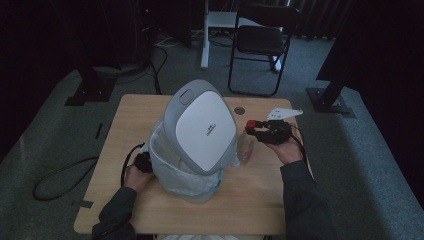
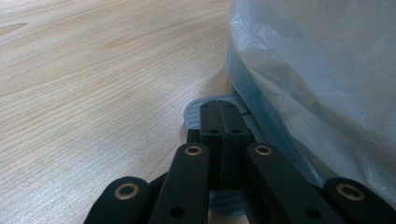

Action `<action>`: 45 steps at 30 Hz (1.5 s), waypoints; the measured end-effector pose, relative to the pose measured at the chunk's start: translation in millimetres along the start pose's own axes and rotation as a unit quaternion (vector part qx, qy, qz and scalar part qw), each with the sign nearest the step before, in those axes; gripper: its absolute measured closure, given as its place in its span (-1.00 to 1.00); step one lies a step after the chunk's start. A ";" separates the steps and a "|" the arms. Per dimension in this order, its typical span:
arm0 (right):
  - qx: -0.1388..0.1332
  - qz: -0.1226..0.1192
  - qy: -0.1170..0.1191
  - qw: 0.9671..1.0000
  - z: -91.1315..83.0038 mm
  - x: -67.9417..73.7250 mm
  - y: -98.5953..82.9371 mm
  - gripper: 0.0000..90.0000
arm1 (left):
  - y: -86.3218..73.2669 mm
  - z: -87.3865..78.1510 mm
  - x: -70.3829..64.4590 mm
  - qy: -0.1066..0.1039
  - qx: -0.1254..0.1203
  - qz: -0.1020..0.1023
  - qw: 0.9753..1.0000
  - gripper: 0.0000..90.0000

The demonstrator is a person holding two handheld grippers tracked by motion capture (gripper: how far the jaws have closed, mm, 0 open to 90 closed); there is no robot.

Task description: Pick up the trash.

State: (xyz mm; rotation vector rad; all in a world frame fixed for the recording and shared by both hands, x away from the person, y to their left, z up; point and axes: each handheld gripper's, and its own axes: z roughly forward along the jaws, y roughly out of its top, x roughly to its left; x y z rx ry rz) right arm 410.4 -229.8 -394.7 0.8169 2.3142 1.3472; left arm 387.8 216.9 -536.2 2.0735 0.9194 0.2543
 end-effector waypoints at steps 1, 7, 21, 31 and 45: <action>-0.004 0.000 0.000 1.000 -0.2 0.0 0.8 0.36 | 0.0 0.0 0.1 0.000 0.000 0.000 1.000 1.00; -0.003 -0.012 0.004 1.000 1.5 0.5 5.9 0.38 | 0.0 -0.1 0.3 -0.001 0.000 0.000 1.000 1.00; -0.006 -0.015 -0.021 1.000 2.8 -2.2 7.6 0.38 | -0.4 -0.1 1.0 -0.003 -0.001 -0.002 1.000 1.00; -0.017 -0.004 -0.037 0.999 -4.3 -10.8 24.3 0.39 | -0.4 0.3 1.0 -0.004 -0.002 -0.004 1.000 1.00; -0.025 -0.012 -0.042 0.999 -5.5 -12.7 46.7 0.39 | -0.6 0.8 0.7 -0.003 -0.005 -0.007 1.000 1.00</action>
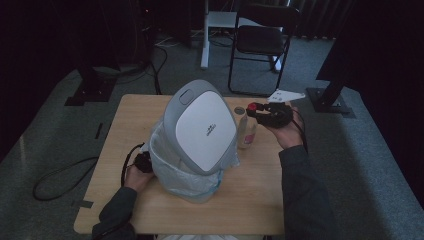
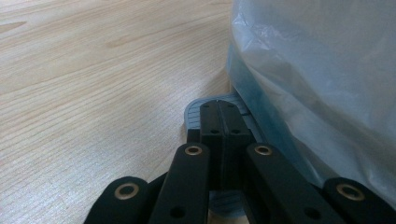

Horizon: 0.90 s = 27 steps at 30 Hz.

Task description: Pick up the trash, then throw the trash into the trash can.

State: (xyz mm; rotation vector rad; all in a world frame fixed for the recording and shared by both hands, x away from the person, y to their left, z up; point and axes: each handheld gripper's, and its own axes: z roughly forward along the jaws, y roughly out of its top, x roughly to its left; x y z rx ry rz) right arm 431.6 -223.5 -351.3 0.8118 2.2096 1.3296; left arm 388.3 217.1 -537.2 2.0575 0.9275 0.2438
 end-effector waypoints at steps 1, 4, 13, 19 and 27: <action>0.000 0.001 0.000 1.000 0.1 0.0 -0.1 0.39 | -0.1 0.0 0.0 0.000 0.000 0.000 1.000 1.00; -0.002 0.003 0.000 1.000 -0.2 -0.8 0.4 0.39 | -0.1 0.0 -0.1 0.000 0.000 0.000 1.000 1.00; -0.011 0.002 0.003 1.000 -2.6 -3.1 17.0 0.39 | 0.1 0.3 0.0 0.001 -0.001 0.000 1.000 1.00; -0.014 -0.001 0.004 1.000 -2.2 -7.0 32.2 0.39 | -1.2 0.3 1.5 -0.004 -0.005 -0.004 1.000 1.00; -0.016 -0.013 0.004 1.000 -3.8 -8.3 52.6 0.39 | -1.4 0.9 1.6 -0.005 -0.006 -0.005 1.000 1.00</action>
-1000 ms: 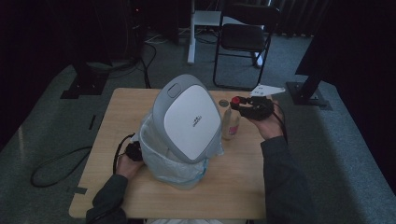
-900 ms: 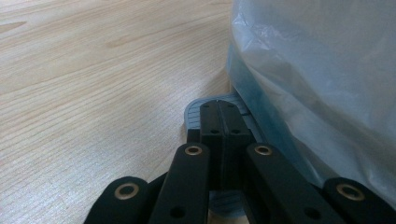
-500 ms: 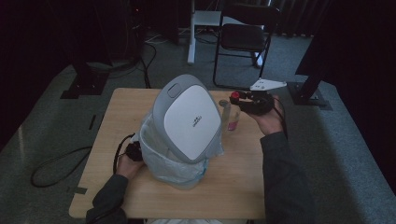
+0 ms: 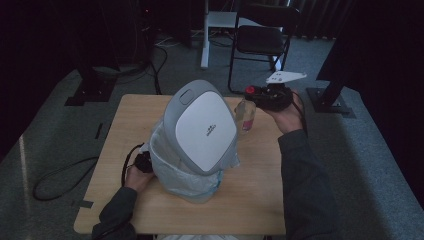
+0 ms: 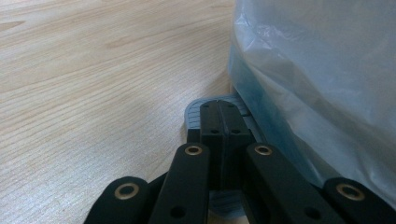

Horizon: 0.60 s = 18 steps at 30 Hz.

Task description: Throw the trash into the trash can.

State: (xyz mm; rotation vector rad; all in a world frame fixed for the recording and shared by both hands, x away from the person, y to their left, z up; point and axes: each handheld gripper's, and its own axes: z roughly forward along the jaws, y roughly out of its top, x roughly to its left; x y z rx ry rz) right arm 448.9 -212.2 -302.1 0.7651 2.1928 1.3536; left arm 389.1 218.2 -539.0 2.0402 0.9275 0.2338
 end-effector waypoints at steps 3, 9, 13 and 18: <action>-0.003 -0.004 -0.001 1.000 -2.1 0.5 9.6 0.39 | -0.3 0.1 0.0 0.000 -0.001 0.000 1.000 1.00; -0.015 -0.007 0.001 1.000 -8.0 -0.7 28.7 0.39 | -0.4 0.4 0.2 -0.001 -0.003 -0.002 1.000 1.00; -0.018 -0.013 -0.002 1.000 -10.6 0.7 42.0 0.39 | -0.3 0.4 0.5 -0.002 -0.002 -0.003 1.000 1.00; -0.022 -0.014 0.001 1.000 -11.7 0.5 55.2 0.39 | -0.1 0.4 0.1 -0.001 -0.001 -0.002 1.000 1.00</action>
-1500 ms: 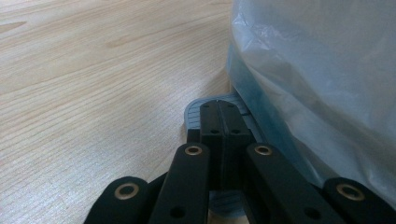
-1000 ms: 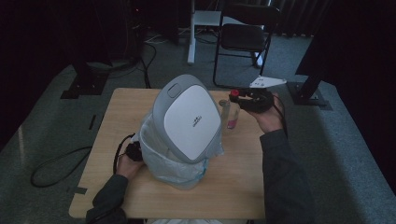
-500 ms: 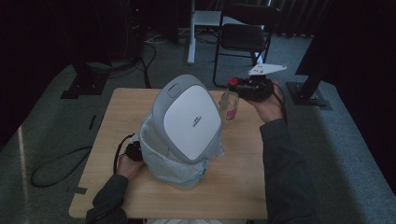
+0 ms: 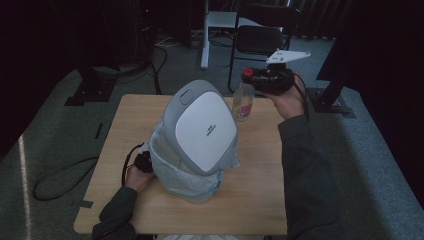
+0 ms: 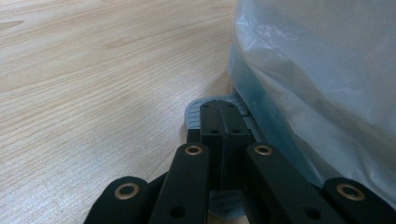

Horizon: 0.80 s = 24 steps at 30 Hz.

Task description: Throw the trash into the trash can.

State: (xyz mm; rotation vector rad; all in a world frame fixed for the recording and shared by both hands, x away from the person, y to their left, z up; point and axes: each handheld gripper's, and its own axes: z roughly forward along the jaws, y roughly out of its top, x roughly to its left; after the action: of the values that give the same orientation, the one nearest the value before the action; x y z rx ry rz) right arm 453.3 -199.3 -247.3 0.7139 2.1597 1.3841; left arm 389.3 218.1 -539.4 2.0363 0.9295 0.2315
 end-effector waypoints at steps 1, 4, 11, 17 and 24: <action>-0.001 0.000 0.001 1.000 0.3 -0.7 3.2 0.39 | 0.0 0.2 -0.2 0.000 -0.001 -0.001 1.000 1.00; -0.002 0.000 0.003 1.000 1.1 -0.8 8.0 0.39 | 0.0 0.2 -0.3 0.000 -0.001 -0.001 1.000 1.00; 0.000 -0.004 0.007 1.000 3.2 1.1 20.7 0.39 | 0.2 0.1 -0.4 0.001 0.000 -0.001 1.000 1.00; -0.002 -0.007 0.010 1.000 5.4 2.4 30.7 0.39 | 0.0 0.2 -0.2 0.000 -0.001 -0.001 1.000 1.00; -0.007 -0.014 0.017 1.000 7.6 8.9 42.9 0.39 | 0.1 0.5 -0.3 0.000 -0.002 -0.002 1.000 1.00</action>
State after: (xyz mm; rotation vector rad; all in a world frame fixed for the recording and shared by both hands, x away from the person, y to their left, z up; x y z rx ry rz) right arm 458.8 -173.2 -211.7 0.6572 2.1760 1.4063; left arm 389.4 217.5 -539.5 2.0318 0.9321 0.2308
